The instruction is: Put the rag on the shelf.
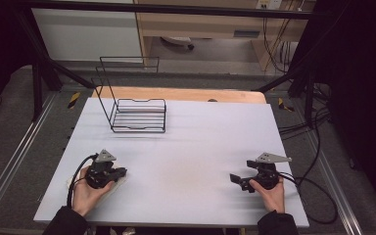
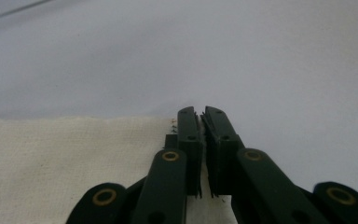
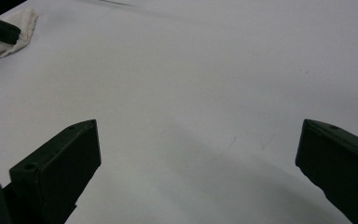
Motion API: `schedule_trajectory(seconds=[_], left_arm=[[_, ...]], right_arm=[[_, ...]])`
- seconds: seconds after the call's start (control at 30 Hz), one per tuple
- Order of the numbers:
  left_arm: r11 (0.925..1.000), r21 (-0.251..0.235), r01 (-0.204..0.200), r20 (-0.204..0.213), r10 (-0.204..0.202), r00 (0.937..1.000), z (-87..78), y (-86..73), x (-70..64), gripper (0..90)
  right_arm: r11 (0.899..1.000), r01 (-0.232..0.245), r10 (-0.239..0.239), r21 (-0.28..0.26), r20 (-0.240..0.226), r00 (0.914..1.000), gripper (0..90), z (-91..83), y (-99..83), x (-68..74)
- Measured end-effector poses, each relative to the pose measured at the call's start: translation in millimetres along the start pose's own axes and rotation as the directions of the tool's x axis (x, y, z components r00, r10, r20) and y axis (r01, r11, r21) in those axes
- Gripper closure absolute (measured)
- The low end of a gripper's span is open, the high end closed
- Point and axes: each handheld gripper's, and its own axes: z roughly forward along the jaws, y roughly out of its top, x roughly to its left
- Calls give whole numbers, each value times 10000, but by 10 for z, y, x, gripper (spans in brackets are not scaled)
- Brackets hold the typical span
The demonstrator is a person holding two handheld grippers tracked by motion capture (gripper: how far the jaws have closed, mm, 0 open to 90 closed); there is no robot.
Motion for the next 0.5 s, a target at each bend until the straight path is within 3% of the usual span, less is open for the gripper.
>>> schedule_trajectory(seconds=[0.37,0.5], left_arm=[[9978,-581,325,-15,-326,9995,-61,36,-9,861],[9933,-933,676,113,-668,9977,-82,72,-15,862]], right_arm=[[10000,23,-23,2,-19,10000,5,0,1,-2],[10000,24,-24,11,-11,10000,5,2,1,-2]])
